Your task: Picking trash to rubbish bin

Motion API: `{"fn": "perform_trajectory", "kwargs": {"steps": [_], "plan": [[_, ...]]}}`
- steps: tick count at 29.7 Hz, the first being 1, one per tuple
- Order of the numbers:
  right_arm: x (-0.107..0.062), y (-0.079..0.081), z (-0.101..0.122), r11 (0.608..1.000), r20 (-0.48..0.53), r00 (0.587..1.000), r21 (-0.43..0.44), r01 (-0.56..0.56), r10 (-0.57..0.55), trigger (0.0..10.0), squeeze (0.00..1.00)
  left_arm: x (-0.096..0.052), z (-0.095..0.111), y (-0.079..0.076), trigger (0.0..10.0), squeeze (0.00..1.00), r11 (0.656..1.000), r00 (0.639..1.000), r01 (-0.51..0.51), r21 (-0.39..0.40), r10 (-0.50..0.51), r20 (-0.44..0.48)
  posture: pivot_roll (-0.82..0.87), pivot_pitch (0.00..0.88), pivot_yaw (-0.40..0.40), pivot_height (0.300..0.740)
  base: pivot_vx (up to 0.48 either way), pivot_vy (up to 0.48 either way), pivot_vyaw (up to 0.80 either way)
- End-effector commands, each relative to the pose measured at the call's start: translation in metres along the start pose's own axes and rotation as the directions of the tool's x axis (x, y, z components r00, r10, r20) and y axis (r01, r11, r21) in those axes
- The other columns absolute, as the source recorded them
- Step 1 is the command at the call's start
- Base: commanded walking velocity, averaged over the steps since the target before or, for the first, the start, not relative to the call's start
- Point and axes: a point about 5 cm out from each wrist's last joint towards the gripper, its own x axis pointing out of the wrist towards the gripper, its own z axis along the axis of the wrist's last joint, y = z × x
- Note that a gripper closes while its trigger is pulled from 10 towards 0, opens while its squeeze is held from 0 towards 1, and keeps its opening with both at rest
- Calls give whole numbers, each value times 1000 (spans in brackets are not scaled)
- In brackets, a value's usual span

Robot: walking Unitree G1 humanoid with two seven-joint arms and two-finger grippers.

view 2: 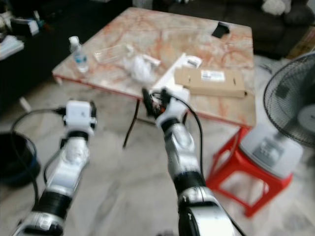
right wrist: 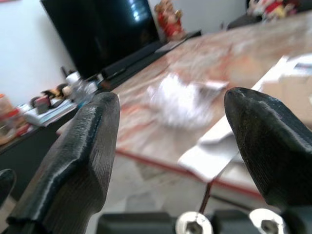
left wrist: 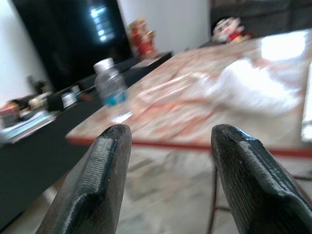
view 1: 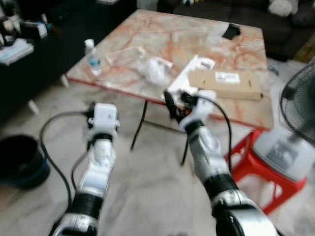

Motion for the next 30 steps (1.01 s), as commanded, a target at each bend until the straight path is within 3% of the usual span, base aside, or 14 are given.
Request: {"fn": "perform_trajectory", "kwargs": {"steps": [1, 8, 20, 30], "plan": [[5, 9, 4, 1000, 14, 1000, 1, -27, 27, 10000, 0, 4, 3, 7, 10000, 0, 1000, 1000, -18, 8, 18, 12, 52, 50, -72, 740, 446, 0, 0], [6, 4, 10, 1000, 32, 999, 6, -7, 7, 10000, 0, 4, 5, 6, 10000, 0, 1000, 1000, -16, 5, 16, 20, 44, 45, -70, 740, 448, 0, 0], [5, 11, 7, 999, 26, 999, -28, -26, 27, 10000, 0, 7, 11, 9, 10000, 0, 1000, 999, -20, 3, 20, 34, 51, 110, -71, 740, 449, 0, 0], [6, 19, 5, 998, 13, 999, -34, -46, 46, 10000, 0, 7, 12, 10, 10000, 0, 1000, 999, -29, 3, 29, 33, 51, 132, -72, 740, 450, 0, 313]]}}
